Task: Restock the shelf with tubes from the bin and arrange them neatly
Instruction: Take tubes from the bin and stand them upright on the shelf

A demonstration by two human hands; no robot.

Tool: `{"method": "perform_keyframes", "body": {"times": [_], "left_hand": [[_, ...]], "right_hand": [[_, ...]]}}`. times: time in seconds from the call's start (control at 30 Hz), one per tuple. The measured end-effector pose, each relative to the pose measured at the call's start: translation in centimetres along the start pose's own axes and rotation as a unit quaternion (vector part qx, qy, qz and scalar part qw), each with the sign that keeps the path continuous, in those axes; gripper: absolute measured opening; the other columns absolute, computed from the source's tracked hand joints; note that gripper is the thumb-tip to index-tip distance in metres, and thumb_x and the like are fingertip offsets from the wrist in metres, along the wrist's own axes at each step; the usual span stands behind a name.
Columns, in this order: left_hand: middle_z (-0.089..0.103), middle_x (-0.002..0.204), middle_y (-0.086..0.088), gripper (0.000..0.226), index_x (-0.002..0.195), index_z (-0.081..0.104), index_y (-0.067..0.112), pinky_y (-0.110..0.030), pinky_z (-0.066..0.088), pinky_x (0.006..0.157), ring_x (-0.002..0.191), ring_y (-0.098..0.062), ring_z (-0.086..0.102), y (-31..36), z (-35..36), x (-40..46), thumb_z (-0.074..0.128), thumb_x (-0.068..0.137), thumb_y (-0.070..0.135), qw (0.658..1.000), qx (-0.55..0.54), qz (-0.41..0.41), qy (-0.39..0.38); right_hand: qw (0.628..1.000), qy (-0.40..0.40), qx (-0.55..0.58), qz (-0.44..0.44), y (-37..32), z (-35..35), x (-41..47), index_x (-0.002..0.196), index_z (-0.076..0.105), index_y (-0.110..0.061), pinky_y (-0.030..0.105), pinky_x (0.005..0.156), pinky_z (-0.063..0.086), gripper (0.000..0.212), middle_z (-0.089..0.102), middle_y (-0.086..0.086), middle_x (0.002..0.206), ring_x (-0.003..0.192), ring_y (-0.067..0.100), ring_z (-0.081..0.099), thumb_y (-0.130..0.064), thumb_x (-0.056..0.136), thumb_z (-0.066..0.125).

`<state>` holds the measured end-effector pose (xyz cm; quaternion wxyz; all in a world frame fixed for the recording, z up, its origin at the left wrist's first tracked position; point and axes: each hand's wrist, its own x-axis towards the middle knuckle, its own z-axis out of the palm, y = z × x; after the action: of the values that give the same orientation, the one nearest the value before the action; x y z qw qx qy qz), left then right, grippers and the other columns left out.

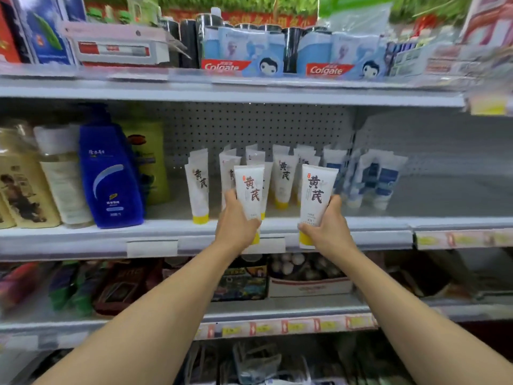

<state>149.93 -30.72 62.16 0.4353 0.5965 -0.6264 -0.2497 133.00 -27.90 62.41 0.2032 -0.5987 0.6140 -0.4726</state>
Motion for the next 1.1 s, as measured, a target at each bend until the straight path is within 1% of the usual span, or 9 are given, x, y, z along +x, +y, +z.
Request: {"method": "perform_keyframes", "body": {"times": [0.13,0.27,0.3,0.4,0.53,0.63,0.8,0.97,1.1], "left_hand": [[0.053,0.13,-0.005,0.051,0.117,0.032,0.016,-0.037,0.046,0.087,0.119,-0.03,0.051,1.6,3.6,2.2,0.067,0.081,0.011,1.0,0.006,0.014,0.013],[0.059,0.126,0.001,0.061,0.123,0.035,0.024,-0.042,0.049,0.093,0.116,-0.027,0.055,2.6,6.9,4.3,0.073,0.076,0.016,0.999,0.013,0.022,0.029],[0.06,0.123,0.001,0.06,0.122,0.037,0.024,-0.042,0.049,0.092,0.114,-0.027,0.056,2.8,7.7,4.9,0.074,0.075,0.017,0.999,0.017,0.02,0.035],[0.062,0.114,-0.004,0.048,0.111,0.046,0.016,-0.042,0.05,0.088,0.108,-0.027,0.057,3.1,9.8,6.2,0.075,0.073,0.019,0.998,0.039,0.003,0.055],[0.062,0.113,-0.008,0.041,0.107,0.052,0.011,-0.038,0.049,0.089,0.107,-0.028,0.057,2.9,11.5,7.3,0.075,0.075,0.02,0.996,0.047,-0.03,0.076],[0.063,0.117,-0.009,0.043,0.111,0.054,0.009,-0.034,0.048,0.089,0.11,-0.028,0.058,2.4,12.2,7.9,0.074,0.075,0.02,0.994,0.052,-0.045,0.082],[0.064,0.12,-0.011,0.04,0.115,0.055,0.008,-0.034,0.048,0.091,0.112,-0.03,0.059,2.2,12.8,8.4,0.07,0.079,0.018,0.992,0.062,-0.051,0.095],[0.061,0.121,-0.015,0.041,0.117,0.052,0.005,-0.035,0.048,0.088,0.111,-0.034,0.057,2.3,12.8,8.6,0.067,0.081,0.017,0.989,0.09,-0.06,0.104],[0.06,0.123,-0.014,0.046,0.12,0.045,0.008,-0.037,0.049,0.089,0.113,-0.034,0.056,2.5,12.7,8.7,0.067,0.081,0.017,0.99,0.093,-0.052,0.094]], "right_hand": [[1.0,0.0,0.024,-0.019,2.0,-1.6,3.8,0.108,0.023,-0.016,0.024,0.084,0.039,0.052,0.043,-0.005,0.115,0.105,0.011,0.045,-0.002,0.082,0.066],[1.0,0.005,0.025,-0.018,3.9,-1.5,7.4,0.105,0.021,-0.016,0.014,0.062,0.045,0.052,0.047,0.005,0.125,0.103,0.016,0.05,-0.002,0.082,0.066],[1.0,0.011,0.018,-0.018,4.5,-1.3,8.3,0.105,0.021,-0.016,0.016,0.064,0.045,0.053,0.047,0.007,0.127,0.106,0.018,0.051,-0.003,0.081,0.066],[1.0,0.013,-0.005,-0.022,5.6,-0.8,10.0,0.109,0.023,-0.012,0.023,0.083,0.039,0.056,0.048,0.01,0.128,0.114,0.02,0.048,-0.005,0.08,0.069],[0.999,-0.024,-0.014,-0.024,6.6,0.0,11.3,0.121,0.026,-0.004,0.025,0.094,0.037,0.061,0.047,0.01,0.133,0.122,0.022,0.048,-0.006,0.079,0.07],[0.999,-0.037,-0.022,-0.016,7.3,0.8,12.0,0.12,0.032,-0.002,0.025,0.093,0.038,0.057,0.048,0.012,0.133,0.123,0.026,0.048,-0.008,0.078,0.071],[0.999,-0.049,-0.022,-0.007,8.4,1.8,13.0,0.119,0.042,-0.002,0.021,0.083,0.041,0.052,0.057,0.015,0.124,0.114,0.029,0.056,-0.005,0.076,0.07],[0.999,-0.031,-0.015,-0.021,8.5,1.9,13.3,0.119,0.032,-0.005,0.027,0.084,0.045,0.053,0.055,0.017,0.123,0.111,0.032,0.057,0.001,0.077,0.063],[0.998,-0.048,-0.028,-0.005,8.2,1.5,12.8,0.121,0.034,-0.005,0.024,0.088,0.042,0.059,0.054,0.014,0.128,0.118,0.031,0.053,-0.005,0.075,0.071]]}}
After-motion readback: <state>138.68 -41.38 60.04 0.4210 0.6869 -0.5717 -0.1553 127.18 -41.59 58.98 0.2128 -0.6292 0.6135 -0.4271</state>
